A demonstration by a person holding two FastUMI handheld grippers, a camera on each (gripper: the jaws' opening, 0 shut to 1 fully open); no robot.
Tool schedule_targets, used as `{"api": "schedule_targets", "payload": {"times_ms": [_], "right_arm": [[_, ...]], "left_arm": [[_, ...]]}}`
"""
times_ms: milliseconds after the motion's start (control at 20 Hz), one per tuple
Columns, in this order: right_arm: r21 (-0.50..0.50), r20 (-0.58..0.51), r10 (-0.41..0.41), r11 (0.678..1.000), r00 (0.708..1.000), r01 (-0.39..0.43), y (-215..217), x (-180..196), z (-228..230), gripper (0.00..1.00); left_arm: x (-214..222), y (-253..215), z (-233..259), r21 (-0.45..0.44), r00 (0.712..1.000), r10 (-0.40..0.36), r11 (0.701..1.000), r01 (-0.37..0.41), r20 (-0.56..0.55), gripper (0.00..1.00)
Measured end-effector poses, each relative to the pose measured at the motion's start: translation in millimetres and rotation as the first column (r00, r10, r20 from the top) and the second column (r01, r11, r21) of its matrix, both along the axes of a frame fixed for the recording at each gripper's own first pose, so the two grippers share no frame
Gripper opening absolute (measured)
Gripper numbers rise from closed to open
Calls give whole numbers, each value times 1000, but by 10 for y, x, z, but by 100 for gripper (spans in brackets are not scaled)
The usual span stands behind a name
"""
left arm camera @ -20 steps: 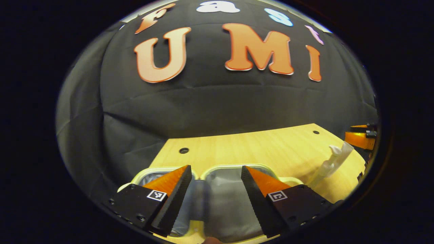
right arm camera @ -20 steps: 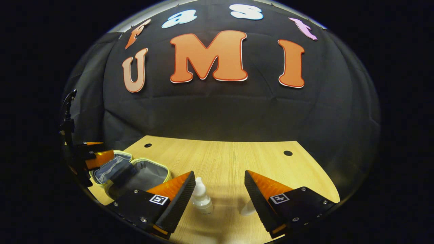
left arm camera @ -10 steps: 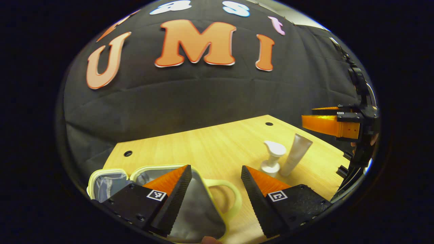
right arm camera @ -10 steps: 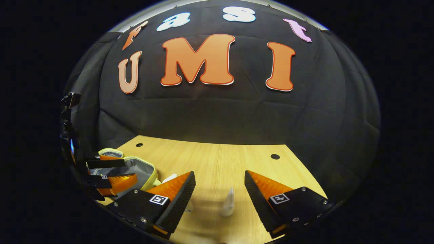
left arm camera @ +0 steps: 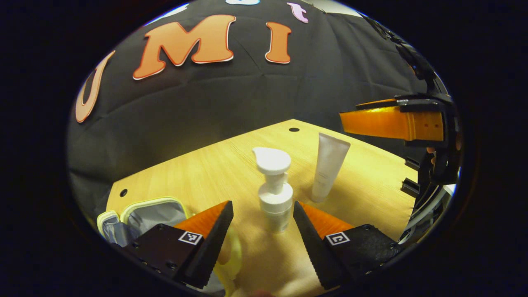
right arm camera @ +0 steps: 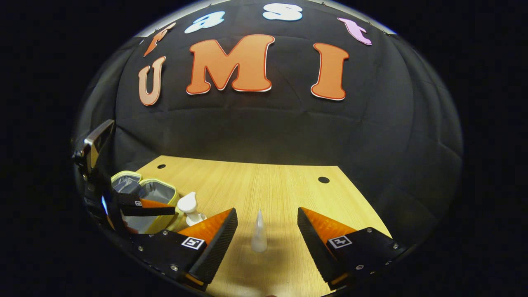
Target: First open the suitcase, pack the skin care products into it, and then close the suitcase.
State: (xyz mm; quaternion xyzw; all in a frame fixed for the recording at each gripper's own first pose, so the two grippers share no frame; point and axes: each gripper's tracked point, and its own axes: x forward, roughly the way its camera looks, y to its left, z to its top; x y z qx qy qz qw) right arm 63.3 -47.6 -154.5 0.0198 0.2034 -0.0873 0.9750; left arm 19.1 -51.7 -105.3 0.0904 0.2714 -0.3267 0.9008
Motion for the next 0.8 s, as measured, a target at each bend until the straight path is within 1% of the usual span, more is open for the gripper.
{"api": "schedule_targets", "payload": {"times_ms": [150, 250, 350, 400, 450, 500, 550, 600, 650, 800], "right_arm": [[1, -25, 6, 1000, 1000, -6, -46, -43, -99, 93], [10, -39, 9, 1000, 999, -8, -71, -64, -152, 93], [17, -51, 8, 1000, 999, -7, -114, -82, -208, 94], [17, -58, 10, 1000, 998, -9, -128, -92, -232, 93], [15, -65, 15, 1000, 998, -14, -138, -100, -254, 94], [12, -73, 23, 1000, 997, -22, -139, -103, -295, 94], [9, -81, 32, 999, 996, -32, -133, -117, -319, 94], [7, -88, 43, 999, 995, -42, -123, -117, -350, 94], [7, -97, 52, 999, 994, -52, -117, -114, -388, 94], [5, -119, 79, 997, 990, -79, -70, -65, -527, 93]], "left_arm": [[53, -113, -126, -2, 999, -2, 1000, 2, -43, 93], [68, -208, -206, -27, 996, 3, 1000, -5, -84, 93], [90, -281, -325, -32, 993, 17, 999, -20, -117, 93], [115, -250, -335, -25, 992, 35, 999, -39, -121, 93], [158, -277, -395, -31, 991, 49, 998, -54, -125, 89], [200, -264, -428, -23, 989, 67, 997, -71, -130, 81], [217, -242, -440, -27, 988, 81, 996, -86, -135, 78], [197, -232, -435, -32, 987, 84, 995, -89, -137, 63], [253, -252, -487, -23, 986, 88, 996, -92, -139, 63], [213, -231, -447, -16, 984, 92, 995, -95, -155, 61]]}}
